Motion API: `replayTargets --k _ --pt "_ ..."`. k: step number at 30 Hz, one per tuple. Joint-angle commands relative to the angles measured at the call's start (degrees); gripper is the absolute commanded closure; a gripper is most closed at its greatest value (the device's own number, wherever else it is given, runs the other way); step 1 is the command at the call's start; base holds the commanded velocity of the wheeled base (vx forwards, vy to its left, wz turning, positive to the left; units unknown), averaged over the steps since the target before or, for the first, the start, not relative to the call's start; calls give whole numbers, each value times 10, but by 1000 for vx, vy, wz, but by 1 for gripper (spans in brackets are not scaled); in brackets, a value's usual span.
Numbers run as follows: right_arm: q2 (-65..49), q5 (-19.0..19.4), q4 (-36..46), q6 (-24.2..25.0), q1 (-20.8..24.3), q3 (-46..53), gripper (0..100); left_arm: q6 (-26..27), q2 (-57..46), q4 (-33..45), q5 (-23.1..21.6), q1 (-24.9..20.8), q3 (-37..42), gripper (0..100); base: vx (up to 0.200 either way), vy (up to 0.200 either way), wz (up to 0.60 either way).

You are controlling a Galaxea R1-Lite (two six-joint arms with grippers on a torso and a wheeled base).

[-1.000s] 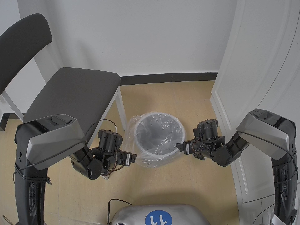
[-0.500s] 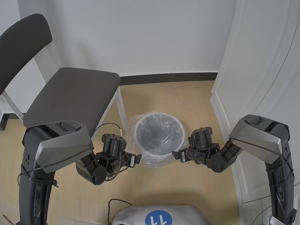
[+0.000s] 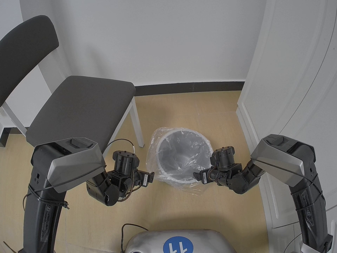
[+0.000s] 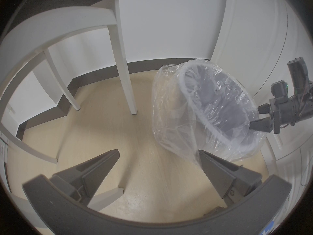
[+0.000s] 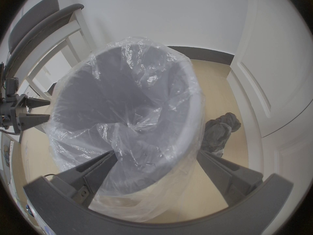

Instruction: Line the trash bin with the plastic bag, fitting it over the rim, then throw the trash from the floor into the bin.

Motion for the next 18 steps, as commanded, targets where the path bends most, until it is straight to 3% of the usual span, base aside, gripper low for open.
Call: replayTargets --k 1,11,18 --pt "-2 0 -1 2 -2 -2 0 -1 25 -1 1 0 -12 0 0 0 0" --pt "-60 0 -19 10 -2 24 0 -30 59 13 1 -2 -76 0 0 0 0" --pt "-113 6 -26 10 -1 59 0 -23 77 113 1 1 -179 0 0 0 0"
